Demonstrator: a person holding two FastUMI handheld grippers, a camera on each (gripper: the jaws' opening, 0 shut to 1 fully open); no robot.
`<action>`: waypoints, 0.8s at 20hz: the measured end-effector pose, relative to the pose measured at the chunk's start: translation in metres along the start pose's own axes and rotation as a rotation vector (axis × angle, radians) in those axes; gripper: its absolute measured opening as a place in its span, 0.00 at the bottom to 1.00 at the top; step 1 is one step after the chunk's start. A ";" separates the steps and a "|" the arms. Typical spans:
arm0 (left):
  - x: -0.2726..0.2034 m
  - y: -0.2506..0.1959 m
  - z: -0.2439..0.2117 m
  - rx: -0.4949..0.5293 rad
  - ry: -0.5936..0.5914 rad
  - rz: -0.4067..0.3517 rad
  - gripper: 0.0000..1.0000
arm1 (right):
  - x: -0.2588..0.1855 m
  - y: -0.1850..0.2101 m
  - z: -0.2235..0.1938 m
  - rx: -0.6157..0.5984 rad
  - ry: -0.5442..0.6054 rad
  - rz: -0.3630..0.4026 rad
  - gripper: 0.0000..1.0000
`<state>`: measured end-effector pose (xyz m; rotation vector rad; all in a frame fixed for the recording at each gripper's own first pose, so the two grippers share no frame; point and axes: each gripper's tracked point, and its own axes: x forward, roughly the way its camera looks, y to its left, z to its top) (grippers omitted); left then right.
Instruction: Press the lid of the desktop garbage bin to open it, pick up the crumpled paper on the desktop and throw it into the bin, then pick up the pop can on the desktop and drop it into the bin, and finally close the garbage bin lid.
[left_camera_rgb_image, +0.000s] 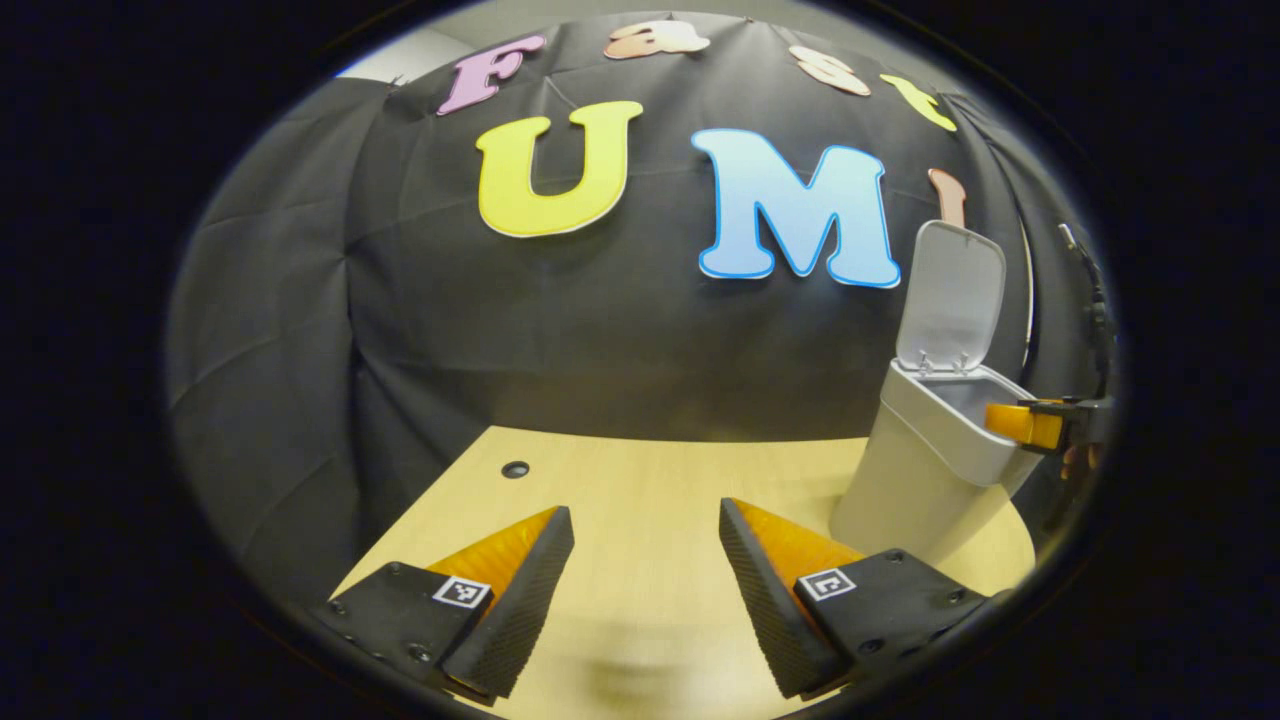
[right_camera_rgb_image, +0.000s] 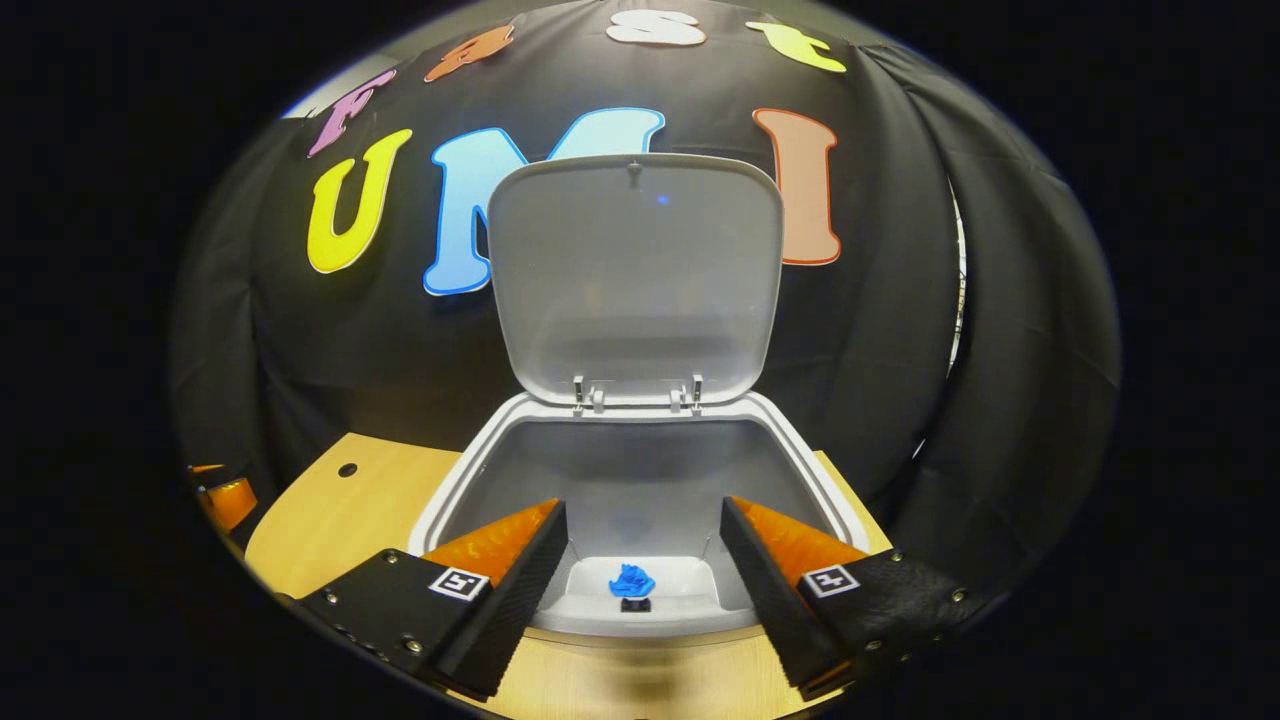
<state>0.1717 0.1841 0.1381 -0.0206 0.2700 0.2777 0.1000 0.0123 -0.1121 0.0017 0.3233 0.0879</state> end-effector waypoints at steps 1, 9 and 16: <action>-0.001 0.000 0.000 -0.002 0.000 -0.001 0.96 | -0.002 0.000 0.004 0.003 -0.009 0.000 0.98; -0.004 0.003 -0.001 -0.020 0.000 0.003 0.93 | -0.019 -0.010 0.062 0.013 -0.141 -0.028 0.98; -0.006 0.006 -0.004 -0.028 0.006 0.006 0.96 | -0.040 -0.005 0.135 -0.002 -0.301 -0.014 0.98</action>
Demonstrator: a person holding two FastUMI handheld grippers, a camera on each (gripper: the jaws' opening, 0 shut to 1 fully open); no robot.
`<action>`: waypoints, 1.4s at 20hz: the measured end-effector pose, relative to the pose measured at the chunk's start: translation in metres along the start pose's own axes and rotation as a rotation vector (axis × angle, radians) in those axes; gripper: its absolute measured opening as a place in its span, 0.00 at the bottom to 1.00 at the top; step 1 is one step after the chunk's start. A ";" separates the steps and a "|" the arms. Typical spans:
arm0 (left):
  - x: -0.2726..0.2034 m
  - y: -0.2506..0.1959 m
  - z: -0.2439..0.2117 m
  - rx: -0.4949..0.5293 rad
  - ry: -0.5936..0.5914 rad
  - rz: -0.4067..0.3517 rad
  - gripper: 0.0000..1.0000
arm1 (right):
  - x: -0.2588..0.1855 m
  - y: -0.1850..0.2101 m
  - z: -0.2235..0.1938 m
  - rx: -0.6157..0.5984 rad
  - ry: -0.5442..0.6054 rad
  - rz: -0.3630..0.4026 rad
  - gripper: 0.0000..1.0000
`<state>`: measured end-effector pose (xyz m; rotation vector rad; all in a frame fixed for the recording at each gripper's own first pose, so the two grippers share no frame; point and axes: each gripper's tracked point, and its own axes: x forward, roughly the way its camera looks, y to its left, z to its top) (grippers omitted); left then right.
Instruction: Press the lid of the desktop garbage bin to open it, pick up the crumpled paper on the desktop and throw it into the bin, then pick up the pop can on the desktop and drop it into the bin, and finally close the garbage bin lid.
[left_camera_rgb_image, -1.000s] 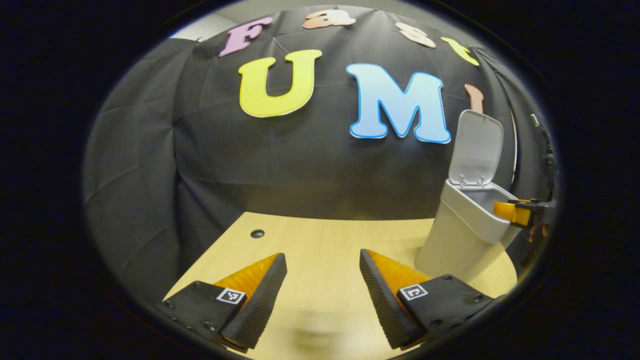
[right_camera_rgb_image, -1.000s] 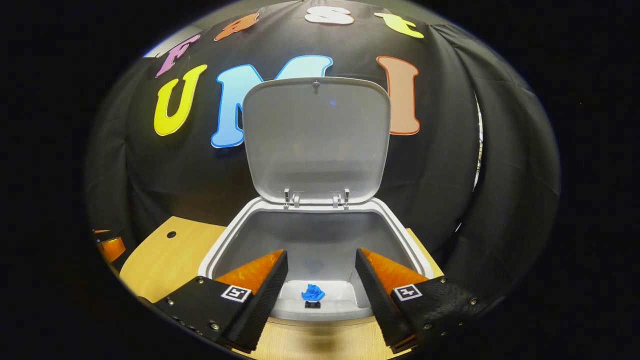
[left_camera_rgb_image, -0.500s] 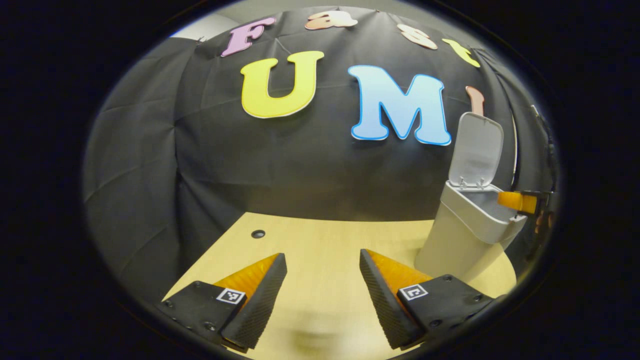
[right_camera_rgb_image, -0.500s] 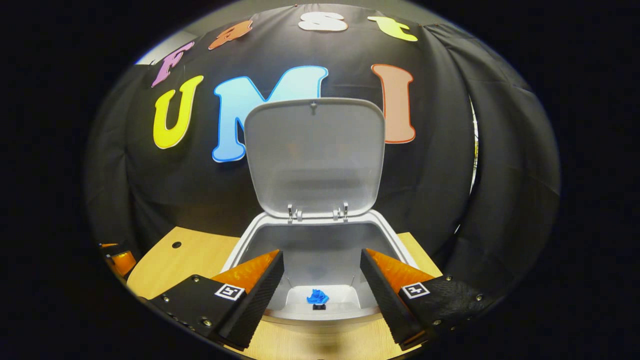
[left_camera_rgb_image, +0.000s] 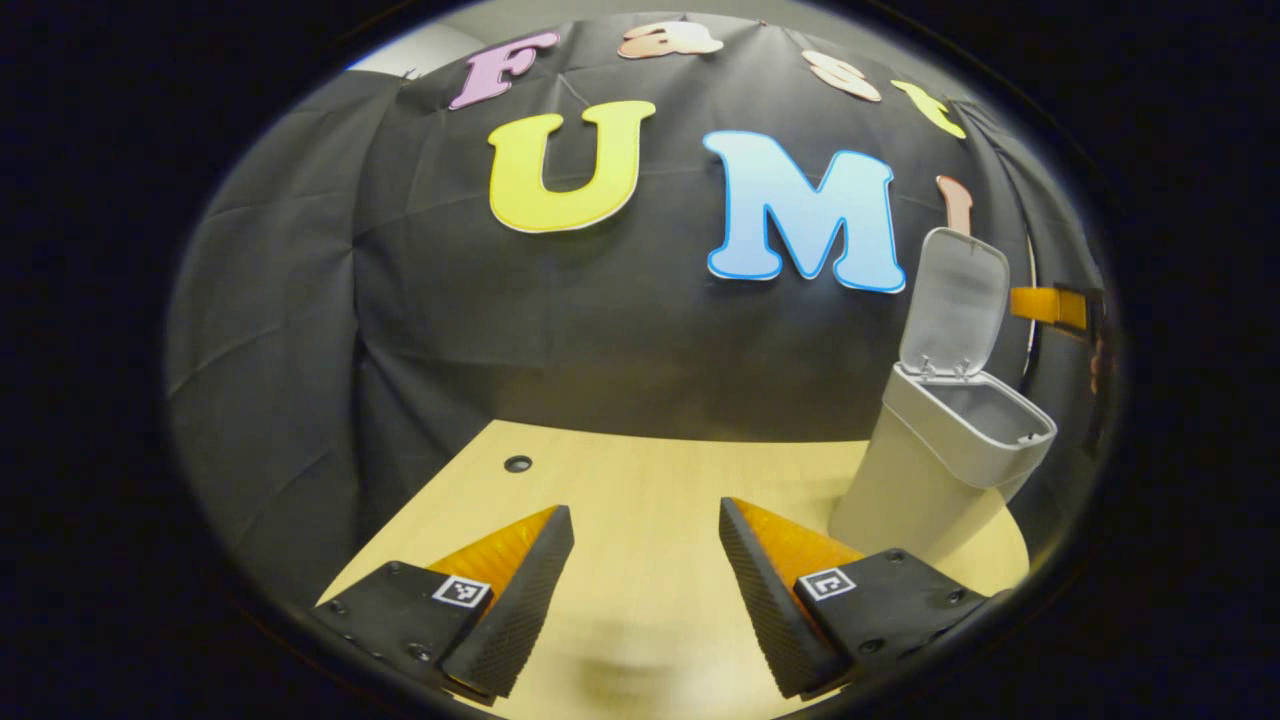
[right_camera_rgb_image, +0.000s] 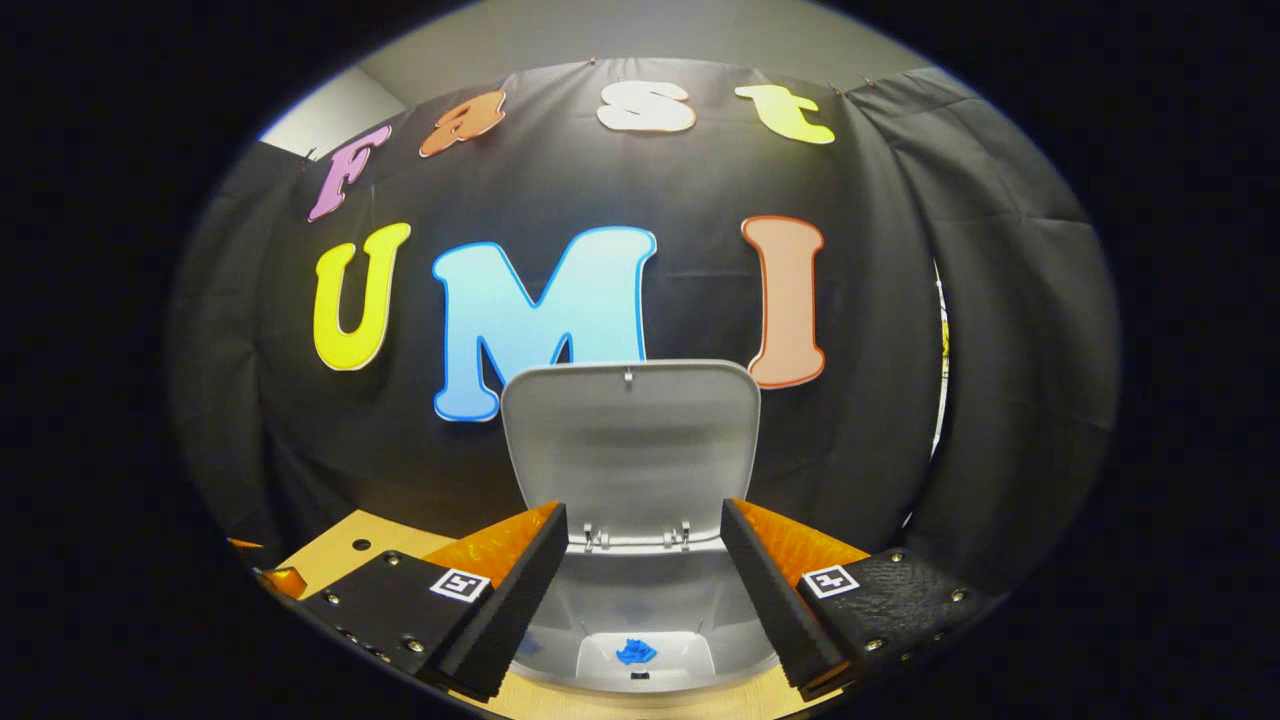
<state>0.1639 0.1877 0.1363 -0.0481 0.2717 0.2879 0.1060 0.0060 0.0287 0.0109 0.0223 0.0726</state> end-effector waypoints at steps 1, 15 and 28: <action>0.000 0.000 0.001 -0.001 -0.001 0.000 0.96 | -0.002 0.001 0.012 0.000 -0.025 0.003 0.98; 0.002 0.014 -0.009 -0.002 0.024 0.025 0.94 | 0.024 0.007 0.097 0.010 -0.235 0.000 1.00; 0.003 0.034 -0.022 -0.016 0.054 0.068 0.96 | 0.099 -0.004 0.085 0.022 -0.238 -0.072 0.97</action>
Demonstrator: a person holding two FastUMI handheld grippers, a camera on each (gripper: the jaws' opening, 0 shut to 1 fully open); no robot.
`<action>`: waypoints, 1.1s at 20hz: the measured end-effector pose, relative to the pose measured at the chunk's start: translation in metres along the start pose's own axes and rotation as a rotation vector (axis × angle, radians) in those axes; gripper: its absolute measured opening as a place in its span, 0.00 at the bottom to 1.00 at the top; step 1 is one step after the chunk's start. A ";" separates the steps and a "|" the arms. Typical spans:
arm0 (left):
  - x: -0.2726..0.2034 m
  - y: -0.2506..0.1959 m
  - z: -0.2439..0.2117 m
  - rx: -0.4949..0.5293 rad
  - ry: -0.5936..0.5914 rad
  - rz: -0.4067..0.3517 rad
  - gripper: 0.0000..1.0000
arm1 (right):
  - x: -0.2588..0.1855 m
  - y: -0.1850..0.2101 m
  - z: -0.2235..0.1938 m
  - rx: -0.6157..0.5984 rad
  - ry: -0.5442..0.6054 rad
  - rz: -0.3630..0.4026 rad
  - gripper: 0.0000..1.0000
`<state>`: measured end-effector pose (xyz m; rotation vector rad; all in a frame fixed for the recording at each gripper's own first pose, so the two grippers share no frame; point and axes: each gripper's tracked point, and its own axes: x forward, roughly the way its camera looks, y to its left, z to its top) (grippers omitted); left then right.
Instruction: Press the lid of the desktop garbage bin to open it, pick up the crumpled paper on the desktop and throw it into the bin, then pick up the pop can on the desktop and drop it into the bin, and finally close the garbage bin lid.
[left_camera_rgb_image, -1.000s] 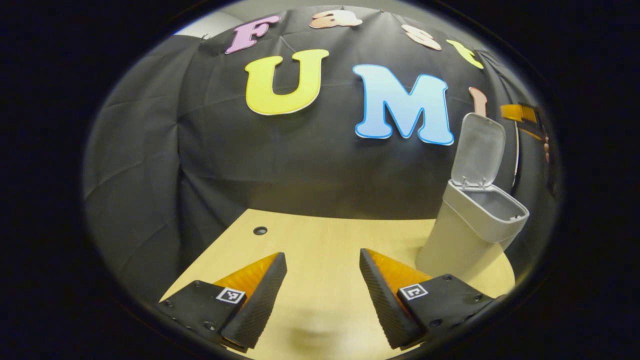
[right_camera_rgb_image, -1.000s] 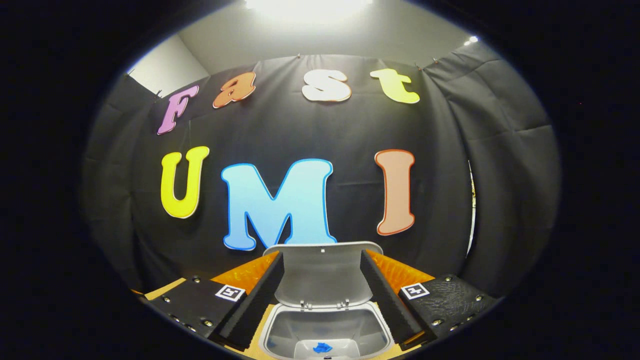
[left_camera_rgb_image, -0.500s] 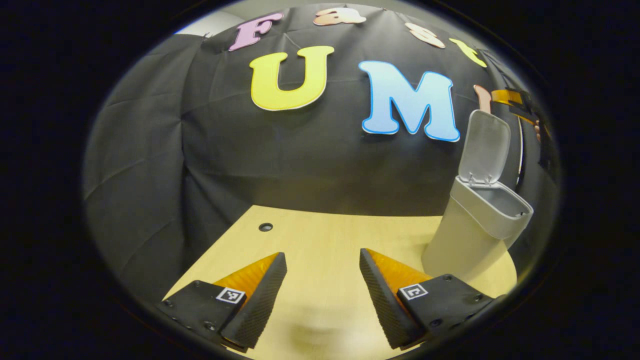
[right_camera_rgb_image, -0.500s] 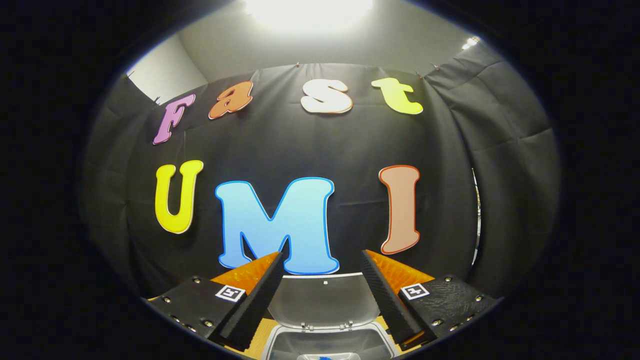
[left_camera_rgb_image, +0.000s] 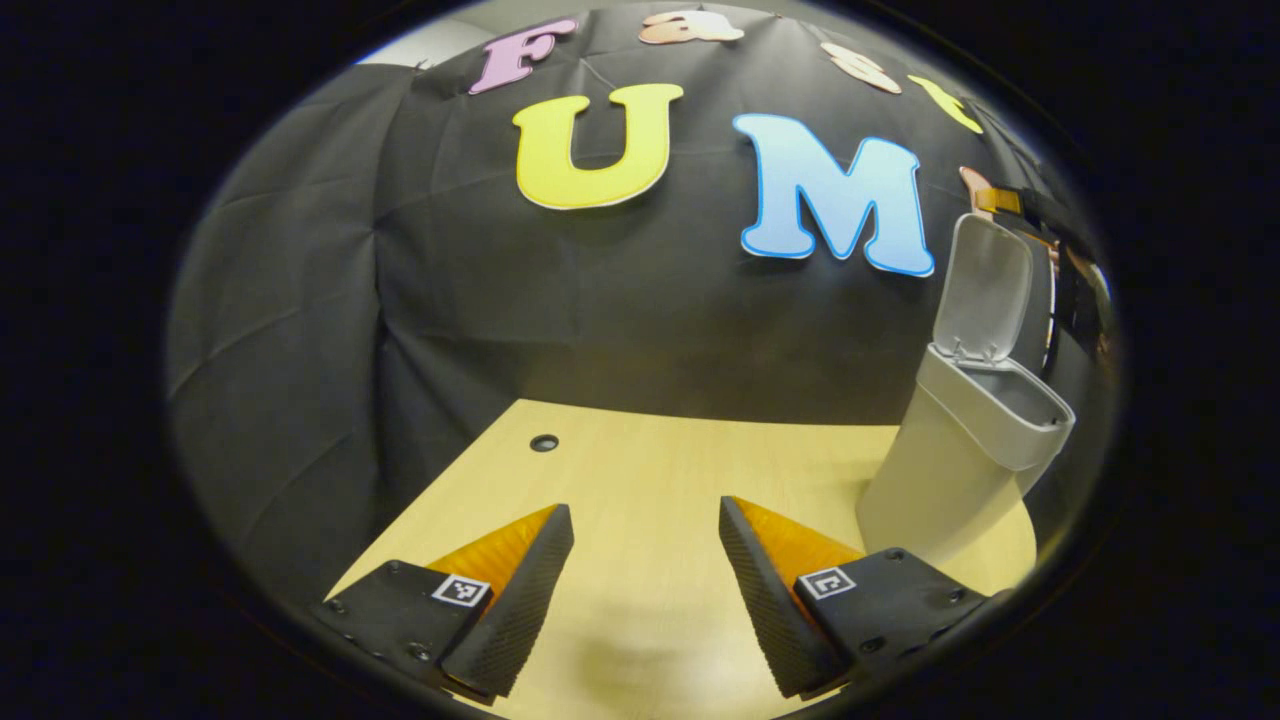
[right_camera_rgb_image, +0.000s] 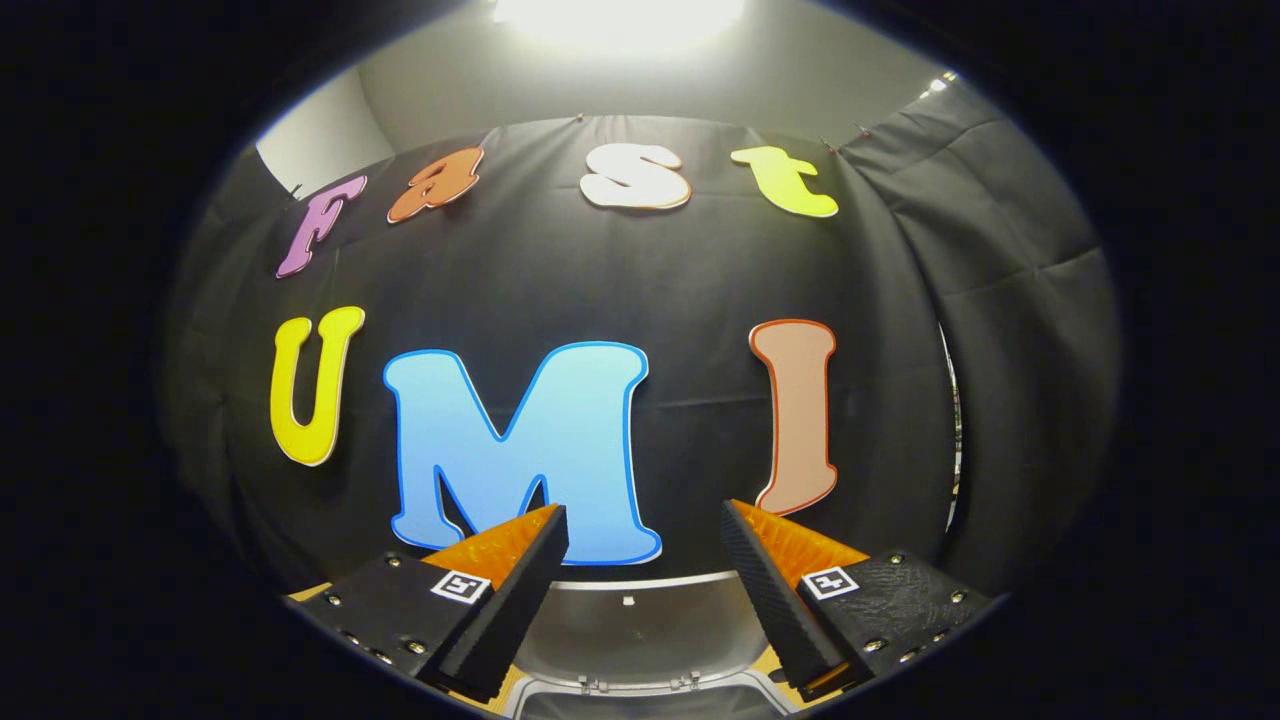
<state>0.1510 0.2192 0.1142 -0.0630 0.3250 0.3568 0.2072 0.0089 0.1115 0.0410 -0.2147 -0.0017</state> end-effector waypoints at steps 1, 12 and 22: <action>0.001 0.001 0.000 0.000 0.001 0.004 0.97 | 0.002 0.000 -0.007 0.001 0.018 0.000 0.97; 0.006 -0.020 -0.002 -0.016 0.007 -0.036 0.97 | -0.033 -0.003 -0.014 -0.014 0.051 0.047 0.99; -0.005 -0.048 -0.008 0.020 0.015 -0.098 0.99 | -0.089 -0.006 -0.040 -0.014 0.088 0.073 0.98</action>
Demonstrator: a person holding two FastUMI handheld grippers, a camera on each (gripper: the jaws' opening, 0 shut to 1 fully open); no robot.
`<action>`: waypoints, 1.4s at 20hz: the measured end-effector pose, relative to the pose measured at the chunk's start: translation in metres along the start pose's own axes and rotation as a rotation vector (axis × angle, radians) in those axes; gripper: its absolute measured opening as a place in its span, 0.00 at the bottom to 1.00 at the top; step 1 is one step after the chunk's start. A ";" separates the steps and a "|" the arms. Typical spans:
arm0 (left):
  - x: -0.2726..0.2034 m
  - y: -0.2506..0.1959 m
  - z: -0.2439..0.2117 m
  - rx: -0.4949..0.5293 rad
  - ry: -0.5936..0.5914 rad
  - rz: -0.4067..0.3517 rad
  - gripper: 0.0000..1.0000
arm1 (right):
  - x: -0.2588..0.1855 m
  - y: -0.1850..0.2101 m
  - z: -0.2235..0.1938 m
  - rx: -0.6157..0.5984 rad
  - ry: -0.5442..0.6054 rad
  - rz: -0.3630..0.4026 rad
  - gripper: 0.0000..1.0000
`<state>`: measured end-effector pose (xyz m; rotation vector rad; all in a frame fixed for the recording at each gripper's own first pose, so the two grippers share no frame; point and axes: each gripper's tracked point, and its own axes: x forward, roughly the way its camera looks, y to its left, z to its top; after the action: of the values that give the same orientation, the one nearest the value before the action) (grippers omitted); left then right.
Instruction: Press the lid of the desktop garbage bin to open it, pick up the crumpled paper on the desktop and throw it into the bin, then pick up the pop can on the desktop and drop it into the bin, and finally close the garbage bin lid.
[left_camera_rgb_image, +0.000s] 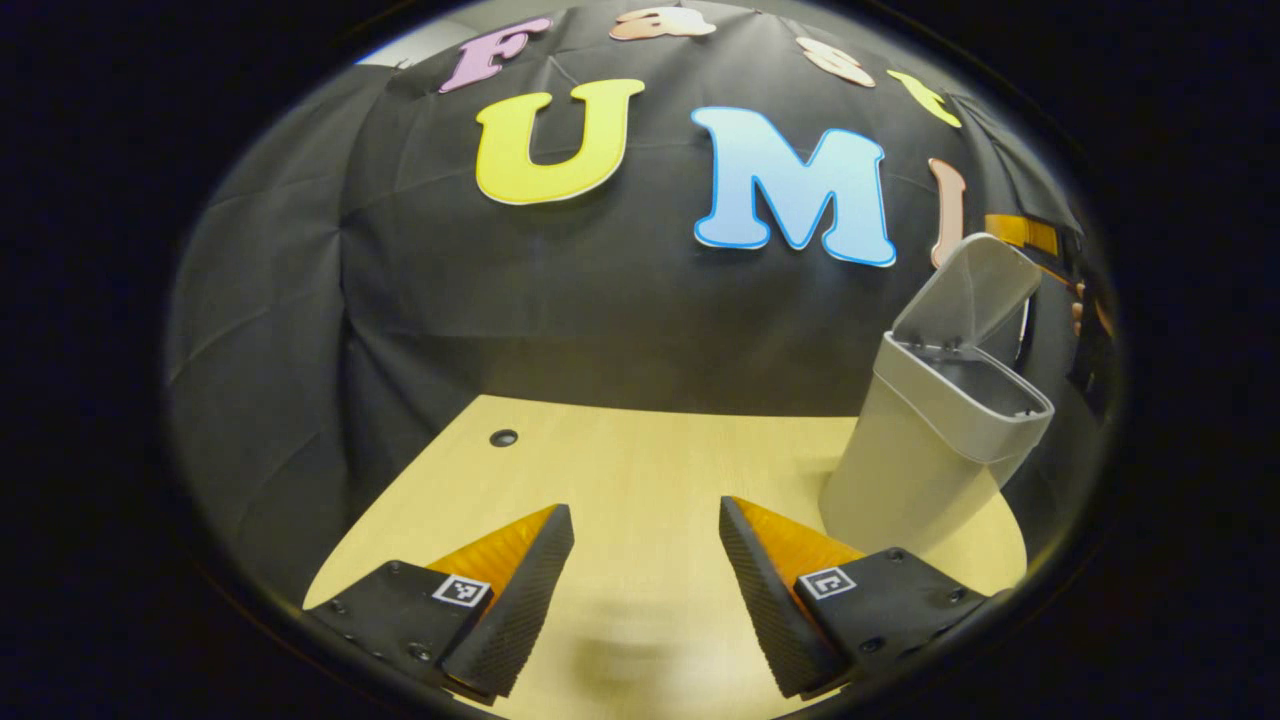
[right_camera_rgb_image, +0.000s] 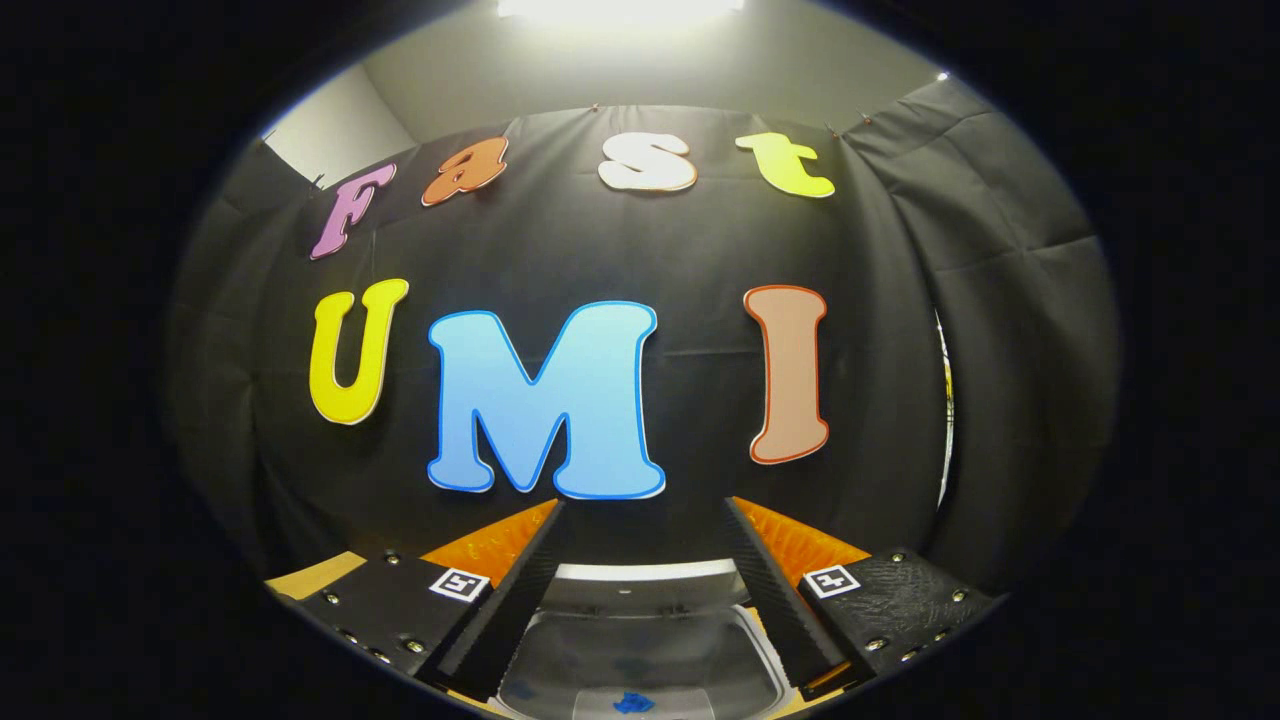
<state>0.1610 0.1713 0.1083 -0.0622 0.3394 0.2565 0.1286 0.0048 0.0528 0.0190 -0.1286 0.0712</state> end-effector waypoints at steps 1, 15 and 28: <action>-0.001 -0.001 0.000 0.001 -0.001 -0.001 0.99 | -0.004 0.000 -0.005 -0.002 0.015 0.004 0.98; -0.011 0.000 -0.006 -0.015 0.009 -0.005 0.99 | -0.046 0.004 -0.124 -0.022 0.320 0.011 0.99; 0.004 -0.009 -0.006 -0.006 0.022 -0.023 0.99 | -0.048 0.004 -0.136 -0.011 0.309 0.019 0.99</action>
<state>0.1649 0.1624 0.1010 -0.0750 0.3600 0.2340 0.0983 0.0089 -0.0881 -0.0046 0.1801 0.0917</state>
